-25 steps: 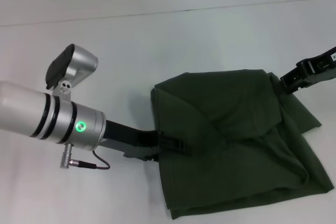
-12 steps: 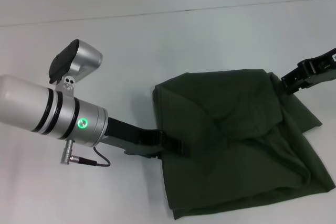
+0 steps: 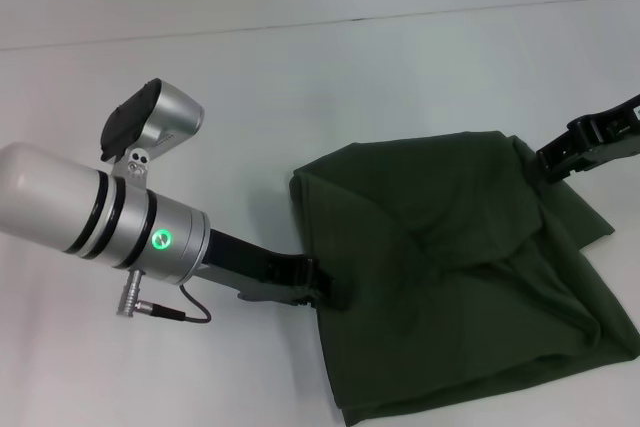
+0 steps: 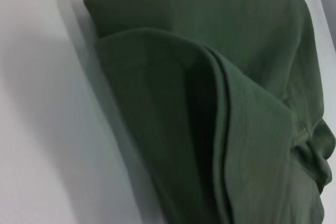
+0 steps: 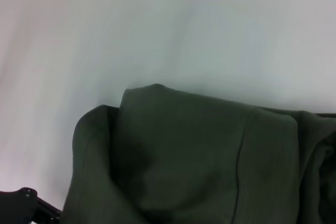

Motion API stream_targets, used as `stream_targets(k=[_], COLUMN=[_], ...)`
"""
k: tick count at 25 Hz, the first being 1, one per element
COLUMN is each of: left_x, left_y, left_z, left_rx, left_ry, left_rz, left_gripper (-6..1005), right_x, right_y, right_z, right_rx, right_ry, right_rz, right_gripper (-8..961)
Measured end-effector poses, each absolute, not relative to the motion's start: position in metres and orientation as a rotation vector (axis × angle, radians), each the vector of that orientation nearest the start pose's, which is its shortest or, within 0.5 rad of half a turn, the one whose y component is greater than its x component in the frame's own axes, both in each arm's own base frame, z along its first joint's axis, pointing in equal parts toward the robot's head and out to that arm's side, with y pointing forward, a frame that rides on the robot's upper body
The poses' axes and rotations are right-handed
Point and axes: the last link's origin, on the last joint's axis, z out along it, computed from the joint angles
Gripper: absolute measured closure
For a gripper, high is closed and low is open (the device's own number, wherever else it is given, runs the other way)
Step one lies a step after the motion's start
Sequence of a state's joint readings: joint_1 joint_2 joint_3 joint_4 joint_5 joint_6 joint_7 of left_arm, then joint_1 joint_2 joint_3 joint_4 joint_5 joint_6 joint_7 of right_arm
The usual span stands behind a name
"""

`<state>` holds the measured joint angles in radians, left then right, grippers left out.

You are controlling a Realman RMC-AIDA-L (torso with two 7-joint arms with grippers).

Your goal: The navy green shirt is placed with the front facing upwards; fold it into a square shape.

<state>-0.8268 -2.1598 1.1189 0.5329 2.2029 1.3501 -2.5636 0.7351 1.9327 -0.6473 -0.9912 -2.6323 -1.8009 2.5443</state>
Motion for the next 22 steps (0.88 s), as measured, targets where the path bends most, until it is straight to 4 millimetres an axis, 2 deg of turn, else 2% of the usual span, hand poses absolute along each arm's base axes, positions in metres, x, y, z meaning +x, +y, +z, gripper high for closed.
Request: stream_targets(k=[4,6,8,14,22], left_x=[-0.191,-0.191,-0.198,-0.198,-0.196], left_y=[0.345,0.345,0.347,0.347,0.346], left_z=[-0.094,-0.094,-0.084,-0.082,-0.084], left_rx=[-2.604,-2.604,-2.57,-2.578,-2.593], left_ry=[-1.896,-1.896,-1.905,-1.901,-1.891], left_rz=[-0.025,-0.025,-0.039,-0.042,-0.032], left_gripper=[793,839,885,996,974], right_x=[0.253,0.254,0.254,0.253,0.255], right_y=[0.368,0.368,0.368,0.369,0.368], right_z=[0.101,0.101,0.102,0.102,0.102], right_rx=[-2.32,-2.319,-2.316,-2.316,-2.312], right_ry=[1.714,1.715,1.713,1.709,1.713], right_rz=[-0.1,-0.1,-0.098,-0.097,-0.097], right_gripper=[585,585,585,585,585])
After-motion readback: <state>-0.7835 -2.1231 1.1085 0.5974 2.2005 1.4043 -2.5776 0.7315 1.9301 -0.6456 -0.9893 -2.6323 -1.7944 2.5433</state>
